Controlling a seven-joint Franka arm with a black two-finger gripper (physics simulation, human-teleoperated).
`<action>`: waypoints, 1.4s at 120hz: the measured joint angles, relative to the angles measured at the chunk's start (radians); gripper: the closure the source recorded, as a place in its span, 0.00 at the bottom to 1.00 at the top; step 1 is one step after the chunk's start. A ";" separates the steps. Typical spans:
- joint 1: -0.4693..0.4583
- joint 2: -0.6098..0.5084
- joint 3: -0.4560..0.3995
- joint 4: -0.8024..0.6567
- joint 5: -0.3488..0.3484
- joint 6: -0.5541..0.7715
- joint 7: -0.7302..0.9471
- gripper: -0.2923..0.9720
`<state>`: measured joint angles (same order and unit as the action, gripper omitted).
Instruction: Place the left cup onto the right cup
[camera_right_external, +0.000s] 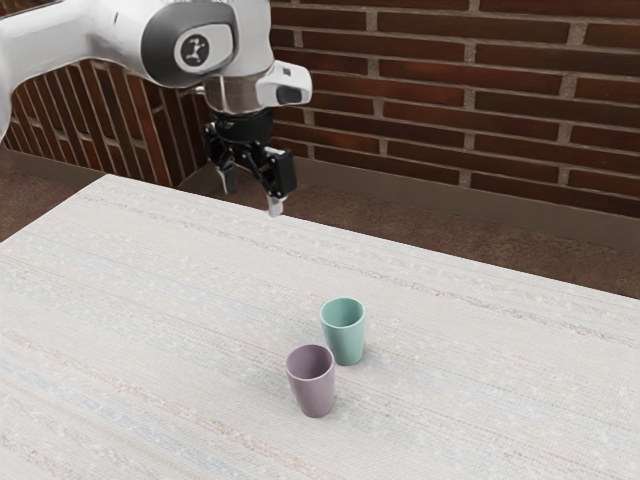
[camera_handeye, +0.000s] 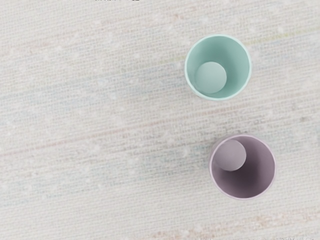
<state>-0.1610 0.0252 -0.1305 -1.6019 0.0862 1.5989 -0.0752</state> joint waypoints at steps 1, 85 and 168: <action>-0.002 0.000 0.000 0.000 0.000 0.000 0.000 0.23; 0.051 0.043 0.000 0.000 -0.001 0.022 -0.002 0.23; 0.013 0.132 0.001 0.000 -0.015 0.112 -0.001 0.23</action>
<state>-0.1482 0.1568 -0.1291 -1.6019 0.0711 1.7113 -0.0767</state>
